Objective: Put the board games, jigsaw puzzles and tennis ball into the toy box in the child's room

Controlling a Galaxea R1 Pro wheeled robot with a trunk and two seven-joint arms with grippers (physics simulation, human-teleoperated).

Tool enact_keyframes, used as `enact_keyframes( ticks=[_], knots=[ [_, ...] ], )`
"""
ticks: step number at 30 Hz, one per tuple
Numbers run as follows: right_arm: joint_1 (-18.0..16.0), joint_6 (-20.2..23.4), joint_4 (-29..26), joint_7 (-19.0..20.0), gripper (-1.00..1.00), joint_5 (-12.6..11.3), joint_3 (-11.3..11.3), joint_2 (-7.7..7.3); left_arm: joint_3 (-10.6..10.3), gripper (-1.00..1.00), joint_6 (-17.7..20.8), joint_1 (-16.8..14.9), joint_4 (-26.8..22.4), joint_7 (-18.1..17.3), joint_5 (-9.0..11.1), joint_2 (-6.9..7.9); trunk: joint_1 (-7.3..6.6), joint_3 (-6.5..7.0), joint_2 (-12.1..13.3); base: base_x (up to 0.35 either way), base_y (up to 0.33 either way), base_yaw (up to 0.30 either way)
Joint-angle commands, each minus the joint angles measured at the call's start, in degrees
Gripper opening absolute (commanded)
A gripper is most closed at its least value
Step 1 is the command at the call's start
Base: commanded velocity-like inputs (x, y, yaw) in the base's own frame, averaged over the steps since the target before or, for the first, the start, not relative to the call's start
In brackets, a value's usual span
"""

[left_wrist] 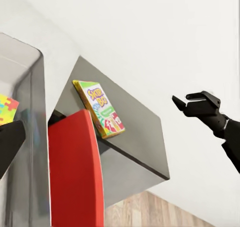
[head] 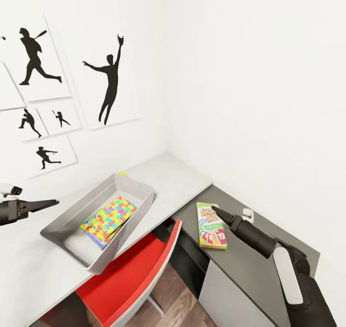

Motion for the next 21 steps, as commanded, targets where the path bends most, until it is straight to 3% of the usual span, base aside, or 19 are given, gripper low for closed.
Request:
enact_keyframes(
  ticks=[1, 8, 16, 21],
  knots=[
    [0.45, -0.28, -0.15, 0.8, 1.0, -0.06, -0.62, 0.03, 0.02, 1.0, 0.61, -0.03, -0.06, -0.24, -0.05, 0.03, 0.04, -0.04, -0.11, 0.0, 0.0, -0.202],
    [3.4, -3.71, -0.32, 7.12, 1.0, 0.27, -4.35, -0.2, 0.05, 1.0, 0.61, -0.1, -1.35, -0.24, -0.05, 0.04, 0.04, 0.52, -0.11, 0.0, -0.017, -0.202],
    [3.85, -4.02, -0.24, 8.52, 1.0, 0.43, -7.9, -0.7, -0.06, 1.0, 0.61, -0.11, -2.13, -0.24, -0.01, -0.02, 0.04, 1.12, -0.11, 0.0, -0.168, -0.194],
    [4.04, -4.15, -0.39, 8.96, 1.0, 0.66, -9.44, -0.77, -0.19, 1.0, 0.61, -0.11, -2.24, -0.24, -0.01, -0.12, 0.04, 1.24, -0.11, 0.0, -0.273, -0.063]
  ],
)
